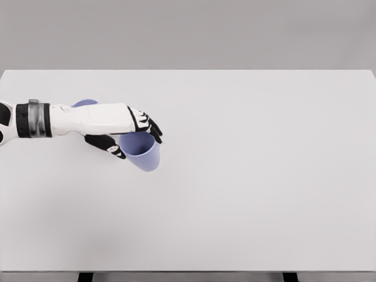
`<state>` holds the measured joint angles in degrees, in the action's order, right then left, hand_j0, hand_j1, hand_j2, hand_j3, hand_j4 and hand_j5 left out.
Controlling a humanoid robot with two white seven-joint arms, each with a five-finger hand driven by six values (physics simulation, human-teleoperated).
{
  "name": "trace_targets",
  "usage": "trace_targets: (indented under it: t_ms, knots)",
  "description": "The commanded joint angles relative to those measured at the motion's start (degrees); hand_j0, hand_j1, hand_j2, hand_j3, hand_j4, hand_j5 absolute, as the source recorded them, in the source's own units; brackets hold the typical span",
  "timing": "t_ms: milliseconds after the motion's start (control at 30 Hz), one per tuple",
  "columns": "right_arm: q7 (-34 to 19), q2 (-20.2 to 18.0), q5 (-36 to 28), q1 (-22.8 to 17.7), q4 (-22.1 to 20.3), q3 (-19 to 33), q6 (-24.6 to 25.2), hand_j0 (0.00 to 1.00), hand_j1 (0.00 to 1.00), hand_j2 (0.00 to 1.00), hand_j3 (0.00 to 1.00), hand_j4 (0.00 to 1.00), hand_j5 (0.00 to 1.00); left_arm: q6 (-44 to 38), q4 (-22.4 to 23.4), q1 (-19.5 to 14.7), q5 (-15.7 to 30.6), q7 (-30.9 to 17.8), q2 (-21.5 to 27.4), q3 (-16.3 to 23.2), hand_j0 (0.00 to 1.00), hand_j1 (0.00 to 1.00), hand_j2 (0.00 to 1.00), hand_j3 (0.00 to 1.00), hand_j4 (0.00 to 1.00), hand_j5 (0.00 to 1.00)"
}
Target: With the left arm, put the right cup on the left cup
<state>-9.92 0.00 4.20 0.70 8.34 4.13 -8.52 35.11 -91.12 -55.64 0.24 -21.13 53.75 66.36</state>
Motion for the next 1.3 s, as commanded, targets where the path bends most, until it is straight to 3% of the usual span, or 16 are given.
trace_targets:
  t_ms: [0, 300, 733, 867, 1267]
  knots:
    - [0.0, 0.0, 0.0, 0.0, 0.0, 0.0, 0.0, 1.00, 1.00, 1.00, 1.00, 1.00, 1.00, -0.1, -2.2, 0.0, 2.2, 0.0, 3.5, -0.7, 0.60, 0.60, 0.60, 0.60, 0.60, 0.60]
    - [0.0, 0.0, 0.0, 0.0, 0.0, 0.0, 0.0, 1.00, 1.00, 1.00, 1.00, 1.00, 1.00, -0.1, -4.2, -1.4, 5.6, 0.0, 11.1, -4.0, 0.60, 0.60, 0.60, 0.60, 0.60, 0.60]
    - [0.0, 0.0, 0.0, 0.0, 0.0, 0.0, 0.0, 1.00, 1.00, 1.00, 1.00, 1.00, 1.00, -0.1, -4.2, -9.4, 9.4, -0.3, 16.3, -3.9, 0.61, 0.61, 0.61, 0.61, 0.61, 0.61]
    - [0.0, 0.0, 0.0, 0.0, 0.0, 0.0, 0.0, 1.00, 1.00, 1.00, 1.00, 1.00, 1.00, -0.1, -3.5, -10.9, 9.6, -0.6, 16.4, -3.9, 0.61, 0.61, 0.61, 0.61, 0.61, 0.61]
    - [0.0, 0.0, 0.0, 0.0, 0.0, 0.0, 0.0, 1.00, 1.00, 1.00, 1.00, 1.00, 1.00, -0.1, 4.2, -11.2, 9.0, -1.5, 13.8, -3.4, 0.61, 0.61, 0.61, 0.61, 0.61, 0.61]
